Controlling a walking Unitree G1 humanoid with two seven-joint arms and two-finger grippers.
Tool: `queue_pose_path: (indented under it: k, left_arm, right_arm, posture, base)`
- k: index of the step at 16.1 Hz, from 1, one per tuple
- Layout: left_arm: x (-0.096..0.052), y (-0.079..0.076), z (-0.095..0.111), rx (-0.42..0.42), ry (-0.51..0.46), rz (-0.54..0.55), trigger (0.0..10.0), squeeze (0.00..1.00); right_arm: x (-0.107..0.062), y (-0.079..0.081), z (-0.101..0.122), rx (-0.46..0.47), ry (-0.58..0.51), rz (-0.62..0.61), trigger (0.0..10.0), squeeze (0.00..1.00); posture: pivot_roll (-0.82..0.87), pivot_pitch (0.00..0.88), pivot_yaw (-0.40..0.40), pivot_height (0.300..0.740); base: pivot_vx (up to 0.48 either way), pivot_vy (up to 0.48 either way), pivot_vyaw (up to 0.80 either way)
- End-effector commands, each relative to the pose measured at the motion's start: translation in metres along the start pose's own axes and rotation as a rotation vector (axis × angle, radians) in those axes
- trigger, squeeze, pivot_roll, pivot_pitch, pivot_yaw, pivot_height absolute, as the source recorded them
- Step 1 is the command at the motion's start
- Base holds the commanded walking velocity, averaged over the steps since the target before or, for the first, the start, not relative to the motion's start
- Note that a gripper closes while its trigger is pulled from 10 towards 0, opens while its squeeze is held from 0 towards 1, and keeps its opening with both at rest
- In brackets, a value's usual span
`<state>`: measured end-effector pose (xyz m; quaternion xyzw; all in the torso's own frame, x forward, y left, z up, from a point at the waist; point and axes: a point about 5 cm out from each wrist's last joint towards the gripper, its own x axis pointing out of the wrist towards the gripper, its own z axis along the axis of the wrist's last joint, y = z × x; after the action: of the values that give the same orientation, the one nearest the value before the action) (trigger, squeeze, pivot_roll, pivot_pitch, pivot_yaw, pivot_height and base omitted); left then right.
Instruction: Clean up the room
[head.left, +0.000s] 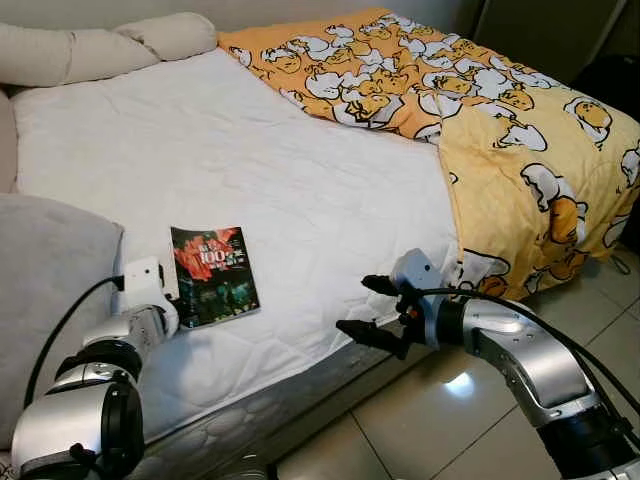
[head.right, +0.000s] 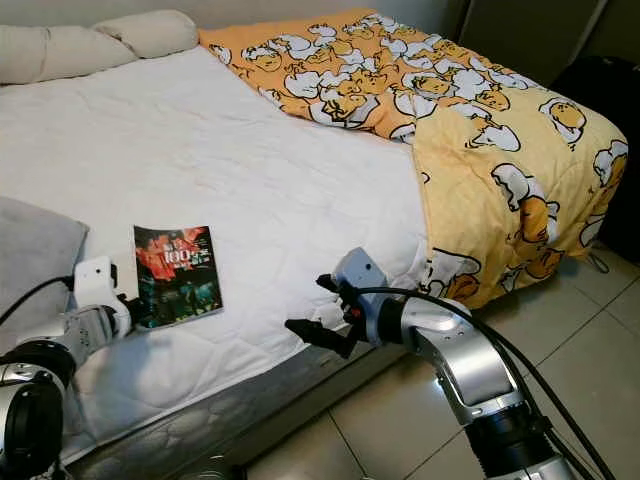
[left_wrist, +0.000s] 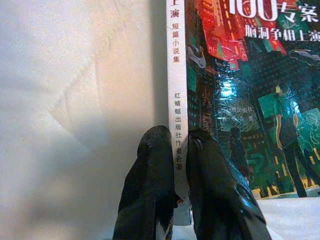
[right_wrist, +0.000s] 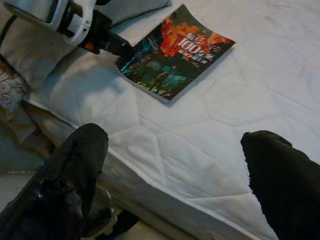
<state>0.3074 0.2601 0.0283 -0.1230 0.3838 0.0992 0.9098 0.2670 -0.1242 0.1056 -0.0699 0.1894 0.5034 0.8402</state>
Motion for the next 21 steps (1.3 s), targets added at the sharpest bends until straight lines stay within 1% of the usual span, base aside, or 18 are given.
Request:
queue_pose_path:
  k: [1,2,3,4,5,8,10,11,12,13,14,15,16,17,18,19,20,21]
  left_arm:
    - [0.001,0.001,-0.009,-0.026,0.045,0.047,10.0,0.0]
    - [0.001,0.002,-0.01,-0.037,0.046,0.067,10.0,0.0]
    - [0.001,0.003,-0.011,-0.072,0.046,0.08,10.0,0.0]
    - [0.001,0.002,-0.011,-0.094,0.048,0.079,10.0,0.14]
    - [0.001,0.001,-0.01,-0.1,0.049,0.079,10.0,1.0]
    - [0.001,0.001,-0.009,-0.085,0.051,0.082,10.0,1.0]
    - [-0.001,0.008,-0.001,-0.089,0.016,0.113,10.0,1.0]
    - [-0.003,0.013,0.004,-0.062,-0.002,0.125,10.0,1.0]
    - [-0.004,0.018,0.007,-0.015,-0.013,0.132,10.0,1.0]
    - [-0.005,0.02,0.007,0.005,-0.016,0.134,10.0,1.0]
    - [-0.006,0.021,0.014,0.125,-0.073,0.126,10.0,1.0]
    - [-0.007,0.018,0.022,0.212,-0.137,0.107,10.0,1.0]
    - [-0.013,0.0,0.043,0.285,-0.346,0.03,10.0,1.0]
    - [-0.018,-0.009,0.049,0.278,-0.427,-0.018,10.0,1.0]
    - [-0.027,-0.025,0.053,0.264,-0.517,-0.08,10.0,1.0]
    - [-0.032,-0.034,0.053,0.269,-0.545,-0.107,10.0,1.0]
    - [-0.042,-0.05,0.051,0.321,-0.586,-0.135,10.0,1.0]
    - [-0.051,-0.065,0.049,0.351,-0.616,-0.16,10.0,1.0]
  right_arm:
    - [0.001,-0.001,0.005,-0.026,-0.003,0.001,10.0,0.0]
    - [0.001,-0.002,0.005,-0.027,-0.006,-0.003,10.0,0.0]
    - [0.001,-0.003,0.007,-0.022,-0.018,-0.01,10.0,0.0]
    - [0.001,-0.003,0.008,-0.016,-0.024,-0.008,10.0,0.0]
    - [0.001,-0.002,0.008,-0.014,-0.022,0.001,10.0,0.0]
    - [0.003,-0.004,0.008,-0.02,-0.02,-0.001,10.0,0.0]
    - [0.002,-0.009,0.01,-0.004,-0.037,-0.032,10.0,0.0]
    - [0.0,-0.01,0.01,0.014,-0.052,-0.05,10.0,0.0]
    - [-0.001,-0.01,0.01,0.027,-0.068,-0.066,10.0,0.0]
    - [-0.002,-0.009,0.01,0.03,-0.072,-0.069,10.0,0.0]
    - [-0.003,-0.008,0.008,0.037,-0.081,-0.088,10.0,0.0]
    - [-0.003,-0.008,0.006,0.042,-0.089,-0.109,10.0,0.0]
    - [-0.001,-0.009,0.004,0.059,-0.115,-0.164,10.0,0.0]
    - [0.0,-0.012,0.003,0.073,-0.13,-0.214,10.0,0.0]
    - [0.002,-0.019,0.001,0.094,-0.141,-0.319,10.0,0.0]
    - [0.002,-0.023,0.001,0.103,-0.149,-0.373,10.0,0.0]
    - [0.002,-0.028,0.002,0.151,-0.188,-0.473,10.0,0.0]
    - [0.003,-0.03,0.002,0.212,-0.234,-0.546,10.0,0.0]
  posture:
    - [-0.09,0.0,0.012,0.74]
    - [-0.09,0.0,0.013,0.74]
    - [-0.09,0.0,0.016,0.74]
    - [-0.09,0.0,0.019,0.74]
    - [-0.09,0.0,0.021,0.74]
    - [-0.08,0.0,0.033,0.74]
    - [-0.08,0.0,0.042,0.74]
    - [-0.09,0.0,0.049,0.74]
    - [-0.08,0.0,0.051,0.74]
    - [-0.08,0.0,0.053,0.74]
    - [-0.07,0.0,0.05,0.74]
    - [-0.06,0.0,0.046,0.74]
    - [-0.05,0.0,0.046,0.74]
    - [-0.05,0.0,0.045,0.74]
    - [-0.05,0.0,0.051,0.74]
    - [-0.06,0.0,0.055,0.74]
    - [-0.06,0.0,0.05,0.74]
    - [-0.04,0.0,0.036,0.74]
  base:
    - [0.0,0.0,0.0]
    - [0.0,0.0,0.0]
    - [0.0,0.0,0.0]
    - [0.0,0.0,0.0]
    - [0.0,0.0,0.0]
    - [0.0,0.0,0.0]
    - [0.0,0.0,0.0]
    - [0.0,0.0,0.0]
    - [0.0,0.0,0.0]
    - [0.0,0.0,0.0]
    - [0.0,0.0,0.0]
    - [0.0,0.0,0.0]
    - [0.0,0.0,0.0]
    - [0.0,0.0,0.0]
    - [0.0,0.0,0.0]
    - [0.0,0.0,0.0]
    - [0.0,-0.442,0.0]
    - [0.0,-0.48,0.0]
